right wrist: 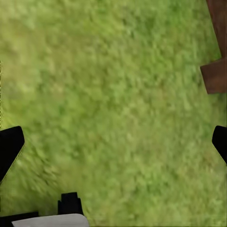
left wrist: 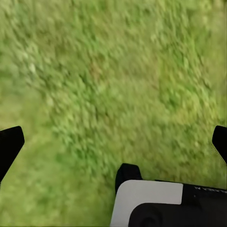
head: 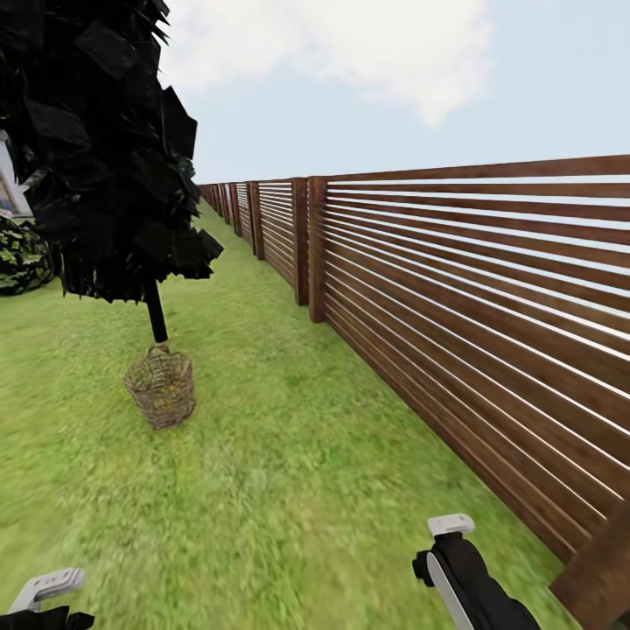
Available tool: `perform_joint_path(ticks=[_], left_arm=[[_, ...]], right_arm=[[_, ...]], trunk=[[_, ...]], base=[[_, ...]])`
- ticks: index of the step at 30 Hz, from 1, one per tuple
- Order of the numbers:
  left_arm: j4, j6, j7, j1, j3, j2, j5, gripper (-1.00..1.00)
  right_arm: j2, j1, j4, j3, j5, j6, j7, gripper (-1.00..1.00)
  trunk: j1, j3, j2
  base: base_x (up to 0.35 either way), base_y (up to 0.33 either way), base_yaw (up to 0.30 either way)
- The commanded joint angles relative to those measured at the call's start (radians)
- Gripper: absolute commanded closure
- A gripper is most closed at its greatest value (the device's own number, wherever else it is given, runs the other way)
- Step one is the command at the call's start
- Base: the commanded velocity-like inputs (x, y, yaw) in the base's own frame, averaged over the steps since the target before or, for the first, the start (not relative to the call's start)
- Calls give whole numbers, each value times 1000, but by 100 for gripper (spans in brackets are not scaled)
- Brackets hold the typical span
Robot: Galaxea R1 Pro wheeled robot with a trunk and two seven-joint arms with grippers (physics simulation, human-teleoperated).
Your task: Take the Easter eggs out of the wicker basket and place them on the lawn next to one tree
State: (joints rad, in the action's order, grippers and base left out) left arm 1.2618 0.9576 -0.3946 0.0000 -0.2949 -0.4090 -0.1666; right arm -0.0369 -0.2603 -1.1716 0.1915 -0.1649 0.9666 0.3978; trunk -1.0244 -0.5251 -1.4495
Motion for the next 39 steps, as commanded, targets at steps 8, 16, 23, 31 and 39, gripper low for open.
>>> perform_joint_path(ticks=[8,16,23,31,39], left_arm=[[1,6,0,0,-4,-5,-4,-100],[-5,7,2,0,-10,-6,-4,-100],[-5,9,1,0,-14,-10,-4,-100],[-50,7,-5,0,-90,-80,-11,-100],[-296,-1,2,-126,-90,-83,-1,-100]], right_arm=[[-1,-1,0,3,-11,2,10,-100],[2,-1,9,3,-10,1,10,-100],[2,-1,10,3,-10,1,10,-100],[-3,-1,14,2,-11,-8,10,-100],[-7,-1,63,0,-11,-26,10,-100]], trunk=[[-1,-1,0],[-1,-1,0],[-1,-1,0],[-1,-1,0],[-1,-1,0]], base=[[327,69,0],[327,84,0],[325,134,0],[322,157,0],[322,150,0]])
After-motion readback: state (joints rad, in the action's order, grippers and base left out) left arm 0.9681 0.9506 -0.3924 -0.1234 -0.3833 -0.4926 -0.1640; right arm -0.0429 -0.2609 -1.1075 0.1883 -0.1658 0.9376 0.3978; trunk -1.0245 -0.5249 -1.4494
